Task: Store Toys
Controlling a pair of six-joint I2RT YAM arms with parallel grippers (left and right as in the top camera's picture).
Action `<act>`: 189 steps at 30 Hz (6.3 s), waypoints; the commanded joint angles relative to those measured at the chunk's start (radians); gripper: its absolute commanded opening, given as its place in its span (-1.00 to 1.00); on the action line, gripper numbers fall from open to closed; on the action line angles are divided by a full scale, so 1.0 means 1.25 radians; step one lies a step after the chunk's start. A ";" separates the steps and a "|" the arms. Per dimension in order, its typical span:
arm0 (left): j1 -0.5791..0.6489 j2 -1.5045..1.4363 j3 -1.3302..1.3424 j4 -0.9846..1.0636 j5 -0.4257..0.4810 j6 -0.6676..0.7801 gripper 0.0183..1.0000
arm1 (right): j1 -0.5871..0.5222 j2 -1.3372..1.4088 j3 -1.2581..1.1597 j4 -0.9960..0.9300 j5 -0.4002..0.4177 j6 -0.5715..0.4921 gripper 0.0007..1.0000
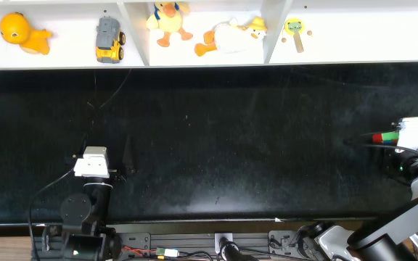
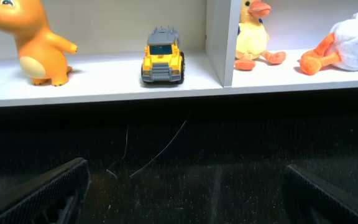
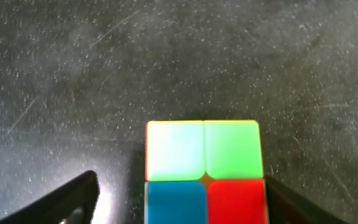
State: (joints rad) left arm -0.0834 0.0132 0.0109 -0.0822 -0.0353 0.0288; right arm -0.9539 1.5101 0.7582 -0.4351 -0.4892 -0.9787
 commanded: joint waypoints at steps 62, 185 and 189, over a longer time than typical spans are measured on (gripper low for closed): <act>0.004 -0.008 -0.002 0.000 -0.007 0.003 1.00 | 0.402 0.295 0.630 -0.049 0.037 0.304 -0.19; 0.004 -0.008 -0.002 0.000 -0.007 0.003 1.00 | 0.746 -1.205 -0.603 0.289 0.350 0.747 0.99; 0.004 -0.008 -0.002 0.000 -0.007 0.003 1.00 | 0.746 -1.205 -0.603 0.289 0.350 0.748 0.99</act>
State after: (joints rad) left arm -0.0834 0.0132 0.0105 -0.0822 -0.0353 0.0288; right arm -0.0193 0.0120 0.0181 -0.0761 -0.0479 -0.0521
